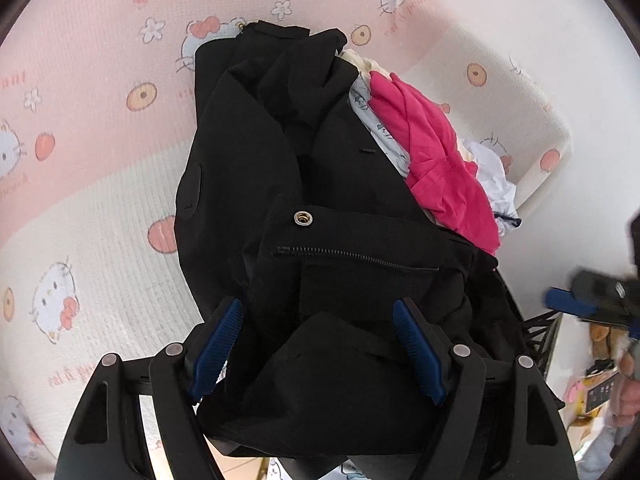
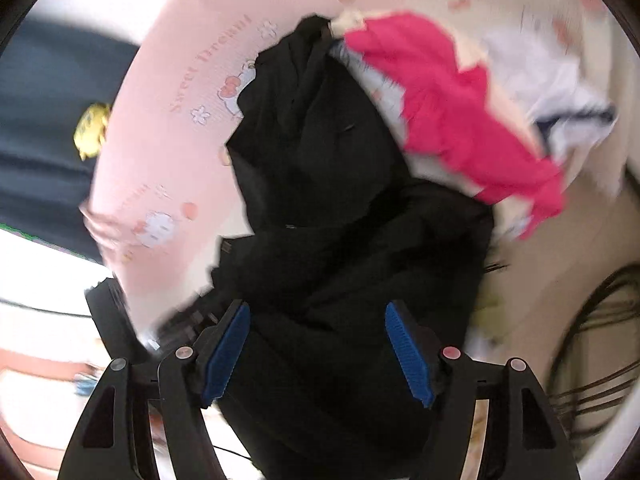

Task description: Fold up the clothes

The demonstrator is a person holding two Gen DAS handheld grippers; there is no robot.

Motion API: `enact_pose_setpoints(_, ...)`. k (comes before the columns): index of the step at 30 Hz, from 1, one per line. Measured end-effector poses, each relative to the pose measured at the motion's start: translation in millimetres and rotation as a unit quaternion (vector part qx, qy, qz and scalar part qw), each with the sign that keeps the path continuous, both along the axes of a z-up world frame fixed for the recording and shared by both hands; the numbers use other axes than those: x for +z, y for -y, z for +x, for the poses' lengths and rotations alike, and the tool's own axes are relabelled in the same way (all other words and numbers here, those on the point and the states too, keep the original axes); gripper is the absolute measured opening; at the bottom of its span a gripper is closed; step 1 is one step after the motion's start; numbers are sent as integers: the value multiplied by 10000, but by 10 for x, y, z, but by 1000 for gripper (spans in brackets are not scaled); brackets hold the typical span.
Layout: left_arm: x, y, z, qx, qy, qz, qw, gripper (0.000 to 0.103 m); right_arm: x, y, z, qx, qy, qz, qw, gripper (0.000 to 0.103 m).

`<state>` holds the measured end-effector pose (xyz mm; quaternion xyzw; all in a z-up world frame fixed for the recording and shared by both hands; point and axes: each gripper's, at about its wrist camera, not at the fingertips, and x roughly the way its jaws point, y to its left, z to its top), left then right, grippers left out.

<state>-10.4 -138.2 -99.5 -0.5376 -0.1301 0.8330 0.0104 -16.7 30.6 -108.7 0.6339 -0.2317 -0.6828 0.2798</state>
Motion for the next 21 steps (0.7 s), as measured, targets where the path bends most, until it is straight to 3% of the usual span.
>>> enact_pose_setpoints(4, -45, 79, 82, 25, -57, 204, 9998, 76, -236, 255, -151, -394, 584, -120, 9974, 70)
enact_pose_setpoints(8, -136, 143, 152, 59, -75, 416, 9991, 77, -314, 512, -214, -855, 681, 283, 9936, 70)
enact_pose_setpoints(15, -359, 333, 278, 376, 81, 825, 9958, 77, -736, 661, -260, -1531, 2082, -91, 9660, 70)
enact_pose_setpoints(18, -402, 407, 329, 527, 38, 1045, 9931, 77, -779, 716, -253, -1700, 2161, -294, 9610, 70)
enact_pose_setpoints(21, -402, 416, 328, 569, 1, 1028, 9931, 77, -789, 828, -301, -1496, 2066, -42, 9669, 74)
